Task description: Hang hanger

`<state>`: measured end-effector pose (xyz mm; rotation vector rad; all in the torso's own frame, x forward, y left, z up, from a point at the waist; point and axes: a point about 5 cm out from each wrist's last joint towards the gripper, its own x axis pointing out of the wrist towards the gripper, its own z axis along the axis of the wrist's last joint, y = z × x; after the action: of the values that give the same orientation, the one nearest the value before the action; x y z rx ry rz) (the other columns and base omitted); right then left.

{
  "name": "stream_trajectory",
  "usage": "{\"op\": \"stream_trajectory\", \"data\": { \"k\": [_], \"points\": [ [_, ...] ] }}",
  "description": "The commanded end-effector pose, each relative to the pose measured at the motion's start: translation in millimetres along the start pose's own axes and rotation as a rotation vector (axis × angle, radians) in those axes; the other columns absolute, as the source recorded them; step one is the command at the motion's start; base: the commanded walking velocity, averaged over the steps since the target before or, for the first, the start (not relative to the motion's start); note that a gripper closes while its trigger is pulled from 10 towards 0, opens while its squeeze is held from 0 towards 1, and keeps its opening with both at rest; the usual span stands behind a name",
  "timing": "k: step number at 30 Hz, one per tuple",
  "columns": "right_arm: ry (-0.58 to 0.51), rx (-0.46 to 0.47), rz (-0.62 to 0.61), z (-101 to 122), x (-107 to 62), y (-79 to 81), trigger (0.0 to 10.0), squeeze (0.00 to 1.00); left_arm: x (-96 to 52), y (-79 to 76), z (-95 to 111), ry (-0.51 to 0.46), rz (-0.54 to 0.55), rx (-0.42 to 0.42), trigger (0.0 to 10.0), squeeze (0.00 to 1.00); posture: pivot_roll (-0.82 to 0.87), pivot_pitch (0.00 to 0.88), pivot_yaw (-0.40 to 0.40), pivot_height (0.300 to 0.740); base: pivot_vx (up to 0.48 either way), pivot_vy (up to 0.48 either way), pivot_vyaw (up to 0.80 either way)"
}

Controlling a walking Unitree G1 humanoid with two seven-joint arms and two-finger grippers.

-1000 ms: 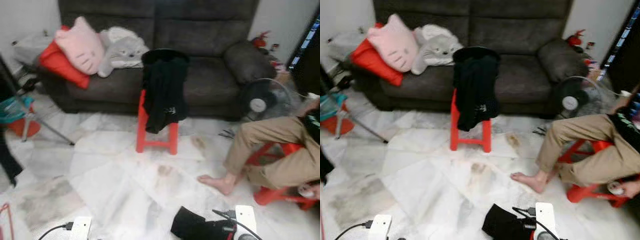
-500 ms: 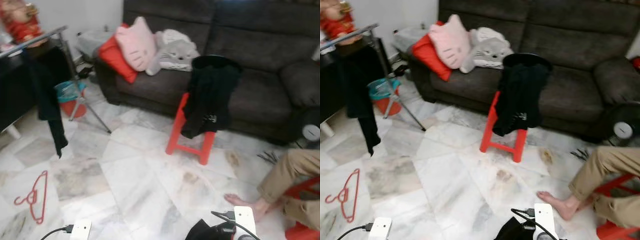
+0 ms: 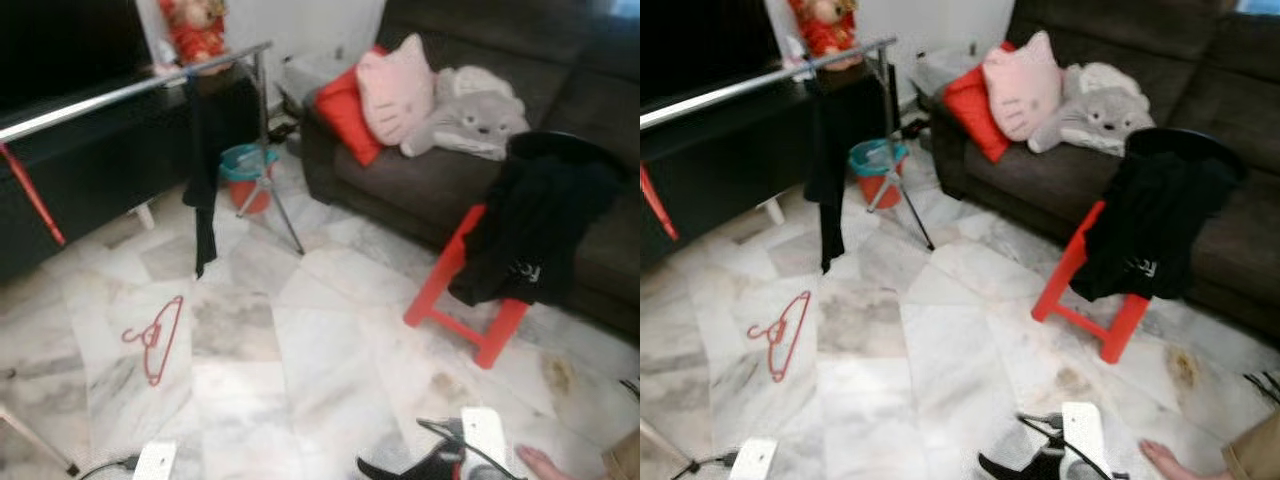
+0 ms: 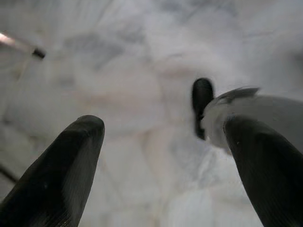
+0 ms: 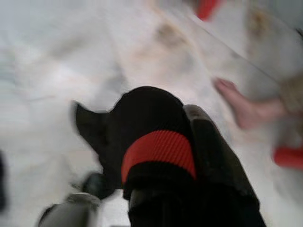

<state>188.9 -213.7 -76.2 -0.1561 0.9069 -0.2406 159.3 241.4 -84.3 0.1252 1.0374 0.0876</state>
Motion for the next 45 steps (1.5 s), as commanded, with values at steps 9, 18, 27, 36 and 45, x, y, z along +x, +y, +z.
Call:
{"op": "stream_trajectory", "data": {
  "k": [9,18,27,36,45],
  "points": [
    [0.005,-0.005,-0.031,-3.8,-0.2,-7.9,10.0,0.00,1.3,-6.8,4.0,-0.005,-0.021,0.029,10.0,0.00,-0.10,0.000,-0.043,0.740,0.000,0.000,0.80],
    [0.003,-0.006,-0.039,-3.0,0.0,-8.6,10.0,0.00,1.4,-7.1,4.8,-0.006,-0.021,0.027,10.0,0.00,-0.10,0.000,-0.046,0.740,0.000,0.000,0.80],
    [0.003,-0.006,-0.042,-3.2,-0.1,-8.6,10.0,0.00,1.5,-7.2,5.0,-0.005,-0.022,0.033,10.0,0.00,-0.10,0.000,-0.046,0.740,0.000,0.000,0.80],
    [0.001,-0.007,-0.042,-2.3,0.0,-8.2,10.0,0.00,1.6,-7.2,5.8,-0.006,-0.021,0.030,10.0,0.00,-0.10,0.000,-0.047,0.740,0.000,0.000,0.80],
    [0.003,-0.001,-0.044,-2.4,0.0,-7.7,10.0,0.00,1.6,-6.9,6.3,-0.007,-0.021,0.032,10.0,0.00,-0.11,0.000,-0.044,0.740,0.000,0.000,0.80]
  ]
}}
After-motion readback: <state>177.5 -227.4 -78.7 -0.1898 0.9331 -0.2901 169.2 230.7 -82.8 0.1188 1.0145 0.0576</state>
